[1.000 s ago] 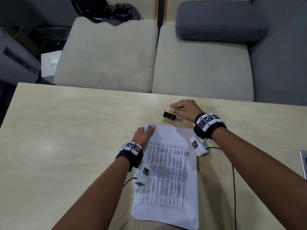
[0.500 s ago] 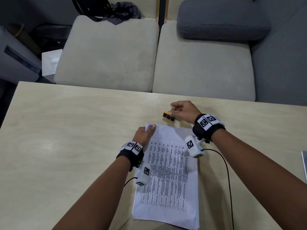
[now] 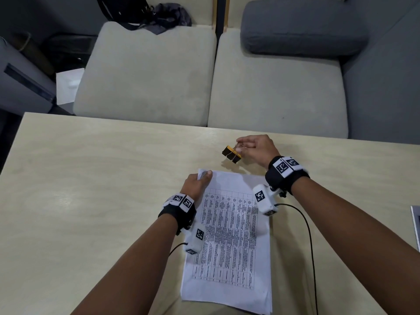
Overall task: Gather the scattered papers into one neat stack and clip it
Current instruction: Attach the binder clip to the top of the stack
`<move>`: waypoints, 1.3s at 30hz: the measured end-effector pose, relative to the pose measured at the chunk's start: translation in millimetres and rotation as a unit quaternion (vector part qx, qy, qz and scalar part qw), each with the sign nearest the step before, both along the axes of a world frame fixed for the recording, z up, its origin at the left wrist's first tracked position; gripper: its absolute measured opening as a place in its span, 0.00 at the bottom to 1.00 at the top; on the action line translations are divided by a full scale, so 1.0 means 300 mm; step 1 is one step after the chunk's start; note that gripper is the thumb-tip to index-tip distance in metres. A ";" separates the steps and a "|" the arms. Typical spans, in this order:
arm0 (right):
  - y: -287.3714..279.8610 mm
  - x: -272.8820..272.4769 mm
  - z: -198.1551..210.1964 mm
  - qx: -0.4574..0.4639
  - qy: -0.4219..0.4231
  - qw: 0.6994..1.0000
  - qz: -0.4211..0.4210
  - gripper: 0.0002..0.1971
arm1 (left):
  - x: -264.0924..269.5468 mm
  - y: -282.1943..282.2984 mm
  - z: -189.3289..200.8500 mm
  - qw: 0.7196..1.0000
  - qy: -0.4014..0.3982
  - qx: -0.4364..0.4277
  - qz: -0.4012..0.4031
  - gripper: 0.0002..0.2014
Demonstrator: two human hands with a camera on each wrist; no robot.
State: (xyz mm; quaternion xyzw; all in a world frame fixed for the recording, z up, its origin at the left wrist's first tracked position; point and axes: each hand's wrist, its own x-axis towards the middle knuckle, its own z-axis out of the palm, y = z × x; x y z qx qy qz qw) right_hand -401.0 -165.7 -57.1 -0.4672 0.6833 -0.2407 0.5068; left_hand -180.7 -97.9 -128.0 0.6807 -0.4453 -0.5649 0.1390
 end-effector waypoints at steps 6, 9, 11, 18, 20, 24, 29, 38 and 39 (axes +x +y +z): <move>-0.004 -0.004 -0.028 -0.016 0.019 0.999 -0.024 0.11 | 0.003 0.004 0.008 1.000 0.004 -0.023 -0.014 0.37; 0.007 0.010 -0.036 -0.013 0.025 0.999 -0.020 0.09 | 0.003 0.003 0.025 0.998 0.022 -0.047 -0.034 0.27; 0.016 0.023 -0.038 -0.010 0.028 1.000 -0.008 0.09 | 0.006 0.003 0.033 0.997 0.045 -0.054 -0.036 0.26; 0.037 0.040 -0.047 0.029 0.003 0.998 0.060 0.09 | 0.024 0.024 0.032 0.993 0.097 -0.058 -0.039 0.29; 0.042 0.037 -0.048 0.039 0.002 0.995 0.094 0.09 | 0.025 0.030 0.031 0.989 0.137 -0.049 -0.014 0.26; 0.044 0.025 -0.062 0.048 0.011 0.991 0.126 0.09 | 0.019 0.037 0.017 0.987 0.152 -0.053 0.015 0.23; 0.034 0.027 -0.073 0.063 0.036 0.982 0.176 0.12 | 0.013 0.038 0.031 0.988 0.141 -0.065 0.019 0.21; 0.205 -0.057 -0.054 0.133 0.102 0.955 0.244 0.37 | 0.079 0.120 0.116 0.983 0.177 0.045 0.031 0.13; 0.264 -0.068 -0.059 0.132 0.124 0.953 0.243 0.34 | 0.102 0.156 0.121 0.981 0.185 0.057 0.025 0.12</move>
